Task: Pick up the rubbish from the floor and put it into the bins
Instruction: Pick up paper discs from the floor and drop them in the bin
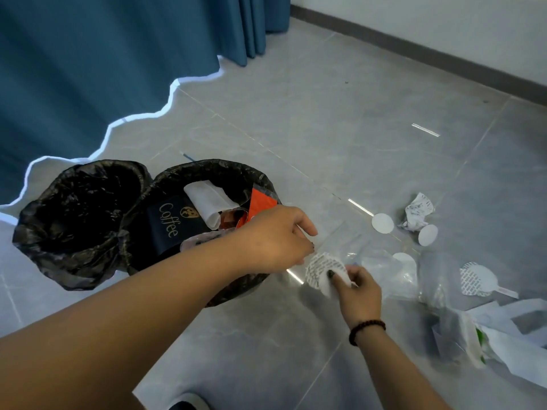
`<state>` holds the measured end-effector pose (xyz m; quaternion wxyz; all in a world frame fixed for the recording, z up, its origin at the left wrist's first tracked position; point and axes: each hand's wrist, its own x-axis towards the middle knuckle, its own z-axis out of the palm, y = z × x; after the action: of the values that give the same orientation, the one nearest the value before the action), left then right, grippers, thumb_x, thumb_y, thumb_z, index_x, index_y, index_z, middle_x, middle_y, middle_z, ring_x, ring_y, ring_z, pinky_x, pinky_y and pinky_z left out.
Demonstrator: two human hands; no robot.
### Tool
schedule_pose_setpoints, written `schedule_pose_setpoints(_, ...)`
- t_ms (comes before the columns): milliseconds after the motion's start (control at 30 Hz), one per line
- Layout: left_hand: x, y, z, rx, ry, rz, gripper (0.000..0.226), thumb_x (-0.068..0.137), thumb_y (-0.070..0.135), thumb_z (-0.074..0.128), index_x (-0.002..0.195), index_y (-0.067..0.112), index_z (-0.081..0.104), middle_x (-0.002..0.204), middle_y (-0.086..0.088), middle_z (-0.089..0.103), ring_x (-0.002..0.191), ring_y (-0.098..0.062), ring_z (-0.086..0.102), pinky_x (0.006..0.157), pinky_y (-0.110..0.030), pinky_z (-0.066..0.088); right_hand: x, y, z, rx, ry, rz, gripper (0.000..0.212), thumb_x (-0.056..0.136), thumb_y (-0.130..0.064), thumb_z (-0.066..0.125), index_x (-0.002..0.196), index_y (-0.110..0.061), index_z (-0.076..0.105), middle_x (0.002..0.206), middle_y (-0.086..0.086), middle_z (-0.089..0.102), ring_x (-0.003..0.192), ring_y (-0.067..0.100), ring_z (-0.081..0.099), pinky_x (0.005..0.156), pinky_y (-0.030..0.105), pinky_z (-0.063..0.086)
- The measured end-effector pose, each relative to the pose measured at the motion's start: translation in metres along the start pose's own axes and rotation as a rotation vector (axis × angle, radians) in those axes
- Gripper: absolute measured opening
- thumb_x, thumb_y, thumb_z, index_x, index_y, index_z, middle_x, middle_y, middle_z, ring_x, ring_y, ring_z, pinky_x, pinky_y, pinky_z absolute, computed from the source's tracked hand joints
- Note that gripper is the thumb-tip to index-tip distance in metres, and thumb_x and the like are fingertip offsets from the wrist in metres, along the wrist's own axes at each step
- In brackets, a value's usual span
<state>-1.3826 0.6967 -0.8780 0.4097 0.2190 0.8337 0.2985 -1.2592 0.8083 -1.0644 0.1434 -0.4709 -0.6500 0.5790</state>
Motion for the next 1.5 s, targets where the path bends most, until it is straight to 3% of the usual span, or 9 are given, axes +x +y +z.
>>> schedule_pose_setpoints(233,0.008,0.002,-0.016,-0.002,0.22,0.028,0.047,0.09,0.028,0.059,0.133,0.019,0.043,0.121,0.002,0.057,0.108,-0.013,0.056,0.092,-0.027,0.046,-0.002,-0.12,-0.023,0.364,-0.015,-0.086,0.017,0.083,-0.012,0.069,0.097,-0.019,0.062,0.086,0.001,0.071,0.081,0.015,0.066,0.064,0.032,0.056)
schedule_pose_setpoints(367,0.003,0.009,-0.031,-0.179,0.196,0.069,0.03,0.091,0.028,0.06,0.118,0.019,0.053,0.101,-0.003,0.067,0.083,-0.014,0.066,0.077,-0.032,0.054,-0.017,-0.16,-0.014,0.365,-0.11,-0.143,0.014,0.083,-0.012,0.068,0.095,-0.017,0.063,0.088,0.006,0.072,0.083,0.019,0.068,0.065,0.037,0.059)
schedule_pose_setpoints(700,-0.026,-0.007,-0.095,0.437,0.538,0.108,0.015,0.093,0.028,0.052,0.092,0.014,0.059,0.086,0.001,0.058,0.079,-0.018,0.056,0.067,-0.03,0.046,-0.026,-0.178,0.039,0.157,-0.226,-0.288,0.008,0.088,-0.021,0.063,0.081,-0.018,0.065,0.079,-0.005,0.067,0.066,-0.001,0.061,0.058,0.024,0.052)
schedule_pose_setpoints(933,-0.024,-0.054,-0.129,0.659,0.424,-0.245,0.033,0.088,0.035,0.056,0.065,0.014,0.045,0.074,-0.004,0.052,0.071,-0.021,0.052,0.066,-0.03,0.046,-0.04,-0.16,0.086,-0.185,-0.342,-0.482,0.013,0.088,-0.03,0.062,0.087,-0.02,0.07,0.082,-0.007,0.066,0.077,0.004,0.061,0.066,0.023,0.054)
schedule_pose_setpoints(1033,-0.02,-0.06,-0.127,0.571,0.368,-0.208,0.026,0.089,0.029,0.057,0.079,0.005,0.06,0.081,-0.008,0.065,0.074,-0.022,0.06,0.066,-0.033,0.049,-0.046,-0.164,0.105,-0.166,-0.334,-0.554,0.011,0.088,-0.029,0.063,0.087,-0.021,0.07,0.083,-0.006,0.067,0.078,0.006,0.062,0.066,0.023,0.052)
schedule_pose_setpoints(1133,-0.019,-0.059,-0.126,0.503,0.409,-0.142,0.01,0.088,0.025,0.059,0.089,0.015,0.055,0.092,-0.009,0.065,0.079,-0.02,0.056,0.068,-0.03,0.043,-0.046,-0.172,0.111,-0.125,-0.27,-0.576,0.01,0.088,-0.028,0.063,0.087,-0.02,0.07,0.085,-0.006,0.066,0.081,0.008,0.061,0.069,0.023,0.052)
schedule_pose_setpoints(1267,-0.02,-0.061,-0.128,0.479,0.415,-0.164,0.032,0.089,0.033,0.061,0.115,0.014,0.055,0.11,-0.005,0.063,0.097,-0.019,0.057,0.076,-0.026,0.045,-0.041,-0.177,0.103,-0.11,-0.192,-0.547,0.005,0.089,-0.025,0.061,0.088,-0.024,0.066,0.09,-0.004,0.063,0.082,0.009,0.059,0.068,0.02,0.05)
schedule_pose_setpoints(1400,-0.021,-0.062,-0.127,0.476,0.402,-0.164,0.011,0.089,0.024,0.058,0.091,0.016,0.051,0.105,-0.012,0.068,0.084,-0.02,0.058,0.072,-0.031,0.046,-0.039,-0.18,0.098,-0.188,-0.23,-0.598,0.005,0.088,-0.022,0.06,0.088,-0.024,0.065,0.088,-0.007,0.059,0.078,0.004,0.056,0.065,0.012,0.045)
schedule_pose_setpoints(1500,-0.023,-0.062,-0.13,0.438,0.41,-0.158,0.007,0.089,0.021,0.058,0.093,0.02,0.053,0.109,-0.013,0.068,0.087,-0.02,0.059,0.074,-0.03,0.046,-0.045,-0.18,0.107,-0.342,-0.316,-0.729,0.009,0.088,-0.022,0.058,0.084,-0.018,0.066,0.084,-0.005,0.057,0.074,0.003,0.053,0.061,0.008,0.04)
